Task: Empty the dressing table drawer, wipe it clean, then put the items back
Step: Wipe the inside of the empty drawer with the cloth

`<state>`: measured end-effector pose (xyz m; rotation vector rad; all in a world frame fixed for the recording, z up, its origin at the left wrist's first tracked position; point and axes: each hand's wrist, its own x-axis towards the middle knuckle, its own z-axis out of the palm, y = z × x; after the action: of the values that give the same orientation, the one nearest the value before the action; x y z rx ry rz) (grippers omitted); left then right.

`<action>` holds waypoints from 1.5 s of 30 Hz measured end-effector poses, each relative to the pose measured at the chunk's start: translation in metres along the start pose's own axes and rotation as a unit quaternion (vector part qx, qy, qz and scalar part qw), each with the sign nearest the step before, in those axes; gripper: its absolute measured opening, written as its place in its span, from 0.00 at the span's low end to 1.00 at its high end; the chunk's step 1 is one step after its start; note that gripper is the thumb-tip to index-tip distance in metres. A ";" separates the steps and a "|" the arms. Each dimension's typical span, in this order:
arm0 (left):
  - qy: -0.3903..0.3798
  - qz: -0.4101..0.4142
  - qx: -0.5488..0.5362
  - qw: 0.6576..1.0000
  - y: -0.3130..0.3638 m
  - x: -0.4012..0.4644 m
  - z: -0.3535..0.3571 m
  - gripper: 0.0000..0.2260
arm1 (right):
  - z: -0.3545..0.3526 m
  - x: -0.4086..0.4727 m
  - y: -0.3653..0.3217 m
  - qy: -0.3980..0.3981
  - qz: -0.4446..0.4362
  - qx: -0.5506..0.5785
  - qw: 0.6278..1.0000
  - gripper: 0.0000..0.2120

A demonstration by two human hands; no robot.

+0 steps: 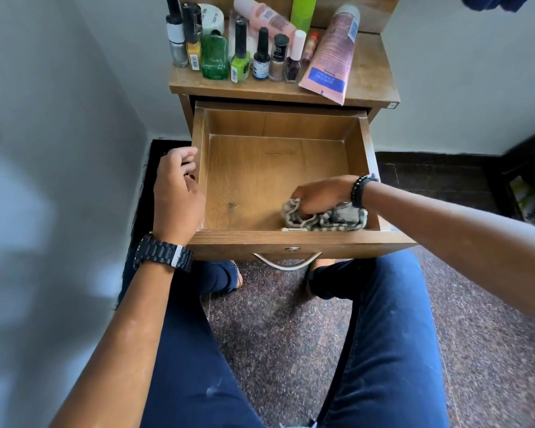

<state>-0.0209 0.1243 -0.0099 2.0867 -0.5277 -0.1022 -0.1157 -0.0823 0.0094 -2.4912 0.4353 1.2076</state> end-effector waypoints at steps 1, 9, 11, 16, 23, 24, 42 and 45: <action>0.012 -0.010 -0.017 1.000 0.001 0.000 0.000 0.20 | 0.000 0.004 -0.011 0.010 -0.020 0.009 1.000 0.11; 0.092 -0.140 -0.199 0.966 0.003 0.004 -0.007 0.20 | -0.005 0.040 -0.092 -0.019 -0.140 0.173 0.975 0.11; 0.099 -0.155 -0.211 0.960 0.003 0.004 -0.008 0.20 | -0.003 0.040 -0.099 -0.020 -0.128 0.235 0.963 0.20; 0.100 -0.156 -0.222 0.957 0.004 0.005 -0.008 0.20 | 0.006 0.046 -0.082 -0.034 -0.153 0.350 0.923 0.07; 0.090 -0.152 -0.227 0.958 0.002 0.005 -0.009 0.21 | 0.010 0.055 -0.078 -0.011 -0.121 0.438 0.891 0.14; 0.088 -0.152 -0.226 0.958 0.002 0.005 -0.009 0.21 | 0.009 0.057 -0.076 -0.025 -0.124 0.474 0.871 0.13; 0.057 -0.111 -0.160 0.979 -0.004 0.001 -0.008 0.18 | -0.043 0.115 -0.118 0.271 0.020 0.682 0.680 0.16; 0.052 -0.104 -0.143 0.983 -0.004 0.001 -0.008 0.17 | -0.043 0.112 -0.101 0.173 -0.015 0.716 0.676 0.18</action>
<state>-0.0165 0.1320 -0.0091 1.8467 -0.2144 -0.1783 0.0217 -0.0243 -0.0380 -1.2103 0.9370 0.0514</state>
